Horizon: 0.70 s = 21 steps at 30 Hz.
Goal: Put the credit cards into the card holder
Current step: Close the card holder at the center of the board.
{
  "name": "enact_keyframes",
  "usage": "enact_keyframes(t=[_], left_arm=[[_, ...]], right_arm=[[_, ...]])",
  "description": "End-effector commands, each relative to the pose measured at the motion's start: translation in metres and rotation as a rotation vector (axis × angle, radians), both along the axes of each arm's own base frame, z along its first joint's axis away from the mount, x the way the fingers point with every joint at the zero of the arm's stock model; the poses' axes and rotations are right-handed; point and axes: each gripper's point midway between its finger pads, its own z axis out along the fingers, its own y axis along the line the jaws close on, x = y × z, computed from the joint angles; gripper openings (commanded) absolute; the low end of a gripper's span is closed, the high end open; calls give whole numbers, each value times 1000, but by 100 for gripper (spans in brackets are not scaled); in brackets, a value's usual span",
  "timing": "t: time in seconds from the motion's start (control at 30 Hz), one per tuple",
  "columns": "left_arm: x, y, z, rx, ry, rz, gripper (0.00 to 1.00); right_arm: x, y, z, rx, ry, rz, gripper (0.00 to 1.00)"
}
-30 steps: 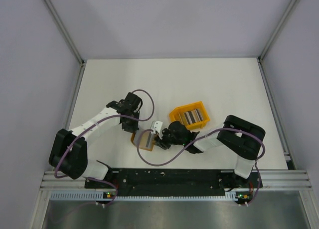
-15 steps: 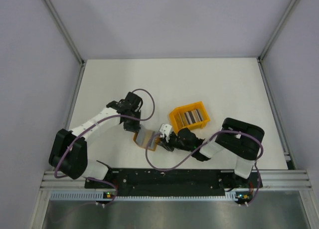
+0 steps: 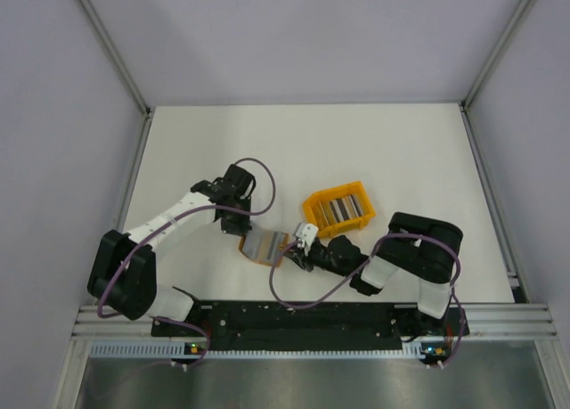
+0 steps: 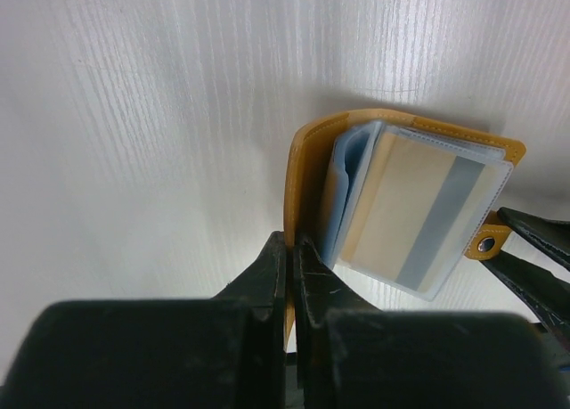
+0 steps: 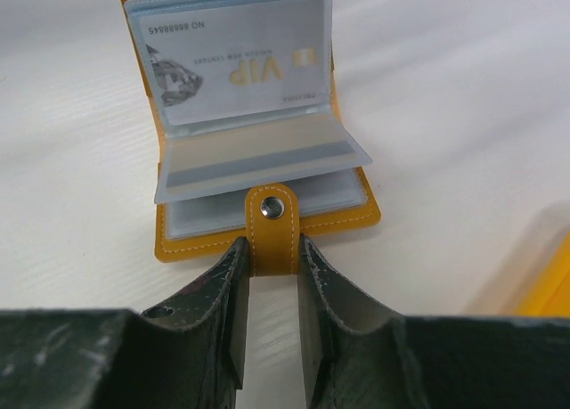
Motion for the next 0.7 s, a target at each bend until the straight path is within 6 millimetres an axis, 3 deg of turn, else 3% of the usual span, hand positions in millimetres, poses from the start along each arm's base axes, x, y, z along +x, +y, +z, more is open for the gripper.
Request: enact_keyframes(t=[0.0,0.4,0.57,0.67], left_arm=[[10,-1,-2,7,-33,24,1],[12,16,-4,89,-49,67,2],[14,-14,17,-78,-77,23,7],[10,-37,32,-231,-99,-12,19]], right_arm=[[1,16,71,270,-135,6,13],[3,12,100,330,-179,-39,13],[-1,20,104,355,-156,-10,12],[2,22,104,360,-151,-19,12]])
